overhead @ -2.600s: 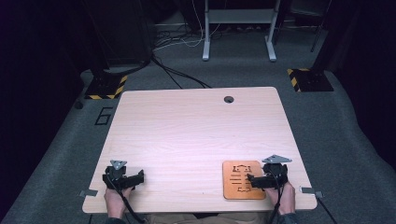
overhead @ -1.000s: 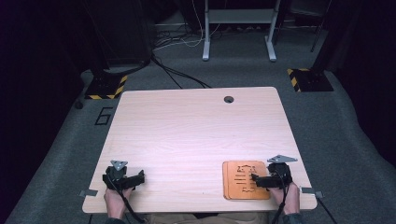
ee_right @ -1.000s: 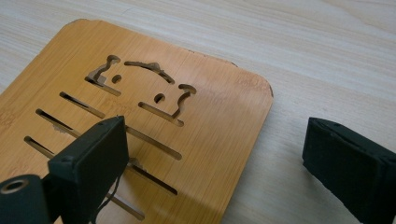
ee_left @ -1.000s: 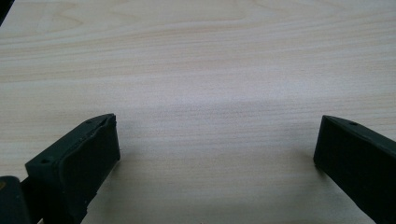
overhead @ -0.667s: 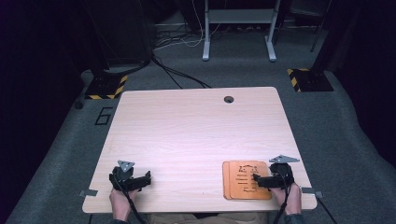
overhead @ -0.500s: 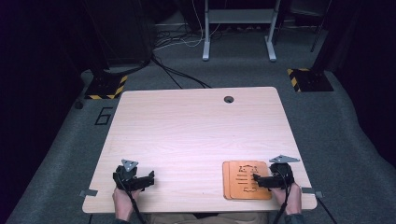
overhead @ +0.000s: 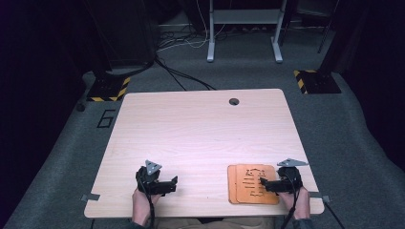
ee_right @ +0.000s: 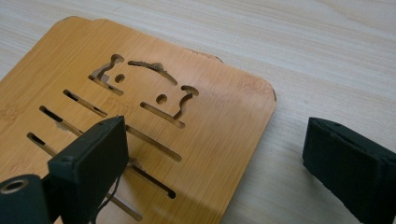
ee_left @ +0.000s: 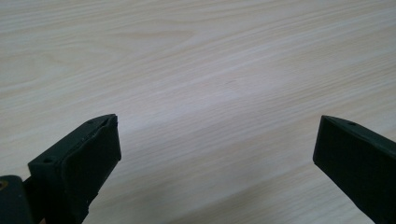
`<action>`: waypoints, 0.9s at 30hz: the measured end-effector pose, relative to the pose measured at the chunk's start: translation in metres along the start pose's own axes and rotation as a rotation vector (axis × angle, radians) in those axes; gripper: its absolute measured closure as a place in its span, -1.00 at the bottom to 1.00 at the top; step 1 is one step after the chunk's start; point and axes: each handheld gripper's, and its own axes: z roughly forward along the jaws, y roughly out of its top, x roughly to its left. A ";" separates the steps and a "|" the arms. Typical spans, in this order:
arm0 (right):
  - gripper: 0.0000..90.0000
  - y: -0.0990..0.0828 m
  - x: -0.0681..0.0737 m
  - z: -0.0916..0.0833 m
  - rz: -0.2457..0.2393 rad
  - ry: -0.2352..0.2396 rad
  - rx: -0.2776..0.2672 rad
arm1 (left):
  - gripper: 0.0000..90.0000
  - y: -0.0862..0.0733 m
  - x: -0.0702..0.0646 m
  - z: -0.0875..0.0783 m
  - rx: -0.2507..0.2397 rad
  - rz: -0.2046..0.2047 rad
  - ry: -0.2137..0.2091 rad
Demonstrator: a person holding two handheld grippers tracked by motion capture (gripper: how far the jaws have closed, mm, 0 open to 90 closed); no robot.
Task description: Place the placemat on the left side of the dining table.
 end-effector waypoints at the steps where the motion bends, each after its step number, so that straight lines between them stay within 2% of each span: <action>1: -0.87 0.000 0.000 0.000 0.001 -0.001 0.002 | -0.99 0.002 -0.003 0.000 0.004 0.009 -0.010; 6: -0.86 -0.003 -0.002 -0.004 0.009 0.003 -0.009 | -0.99 0.011 -0.017 0.004 0.005 0.035 -0.053; 8: -0.86 -0.005 -0.005 -0.007 0.026 -0.004 -0.020 | -0.99 0.014 -0.024 0.006 0.001 0.040 -0.060; 11: -0.85 -0.009 -0.012 -0.014 0.048 -0.034 -0.023 | -0.99 0.020 -0.035 0.009 0.005 0.073 -0.080; 19: -0.84 -0.014 -0.021 -0.018 0.062 -0.076 -0.014 | -0.99 0.028 -0.048 0.014 0.013 0.109 -0.108; 20: -0.85 -0.015 -0.022 -0.018 0.073 -0.069 -0.018 | -0.99 0.028 -0.050 0.015 0.011 0.101 -0.112; 26: -0.85 -0.017 -0.023 -0.018 0.085 -0.065 -0.026 | -0.99 0.032 -0.058 0.017 0.022 0.128 -0.134; 27: -0.85 -0.018 -0.024 -0.017 0.079 -0.076 -0.024 | -0.98 0.034 -0.062 0.018 0.024 0.132 -0.143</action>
